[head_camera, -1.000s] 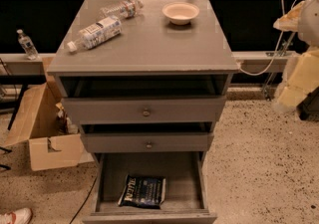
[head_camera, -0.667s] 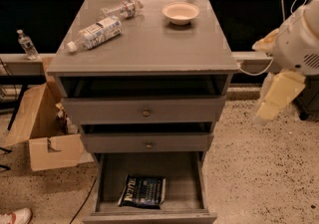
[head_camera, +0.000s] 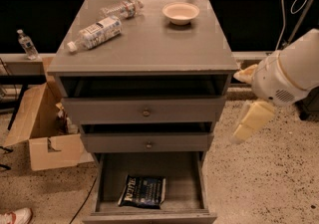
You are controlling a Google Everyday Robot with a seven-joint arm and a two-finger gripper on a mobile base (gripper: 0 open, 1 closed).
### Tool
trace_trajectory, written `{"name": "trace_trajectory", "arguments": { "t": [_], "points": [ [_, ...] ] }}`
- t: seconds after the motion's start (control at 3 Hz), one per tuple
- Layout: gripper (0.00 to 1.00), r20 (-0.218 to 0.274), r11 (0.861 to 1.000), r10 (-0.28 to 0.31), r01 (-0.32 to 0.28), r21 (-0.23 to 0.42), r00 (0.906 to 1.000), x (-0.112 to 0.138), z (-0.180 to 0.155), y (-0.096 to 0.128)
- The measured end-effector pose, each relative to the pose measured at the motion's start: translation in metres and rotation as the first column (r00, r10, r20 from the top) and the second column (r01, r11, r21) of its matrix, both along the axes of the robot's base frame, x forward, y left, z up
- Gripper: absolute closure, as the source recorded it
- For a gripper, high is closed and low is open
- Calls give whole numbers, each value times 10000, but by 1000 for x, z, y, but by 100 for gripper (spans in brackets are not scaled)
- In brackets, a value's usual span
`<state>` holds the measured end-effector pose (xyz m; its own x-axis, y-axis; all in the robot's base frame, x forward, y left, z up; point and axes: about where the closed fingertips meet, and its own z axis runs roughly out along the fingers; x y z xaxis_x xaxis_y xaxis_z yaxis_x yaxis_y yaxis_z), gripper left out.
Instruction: Pick blue chip bag from bottom drawer and place on counter
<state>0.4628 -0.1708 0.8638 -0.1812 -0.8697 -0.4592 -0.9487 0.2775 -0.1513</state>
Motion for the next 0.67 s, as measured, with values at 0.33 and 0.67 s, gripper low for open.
{"name": "trace_trajectory", "arguments": {
  "t": [0.33,0.67],
  "points": [
    [0,44,10000,2,-2,-53,10000,1,0,3],
    [0,-89,9995,11,-13,-315,10000,-2,-19,8]
  ]
}}
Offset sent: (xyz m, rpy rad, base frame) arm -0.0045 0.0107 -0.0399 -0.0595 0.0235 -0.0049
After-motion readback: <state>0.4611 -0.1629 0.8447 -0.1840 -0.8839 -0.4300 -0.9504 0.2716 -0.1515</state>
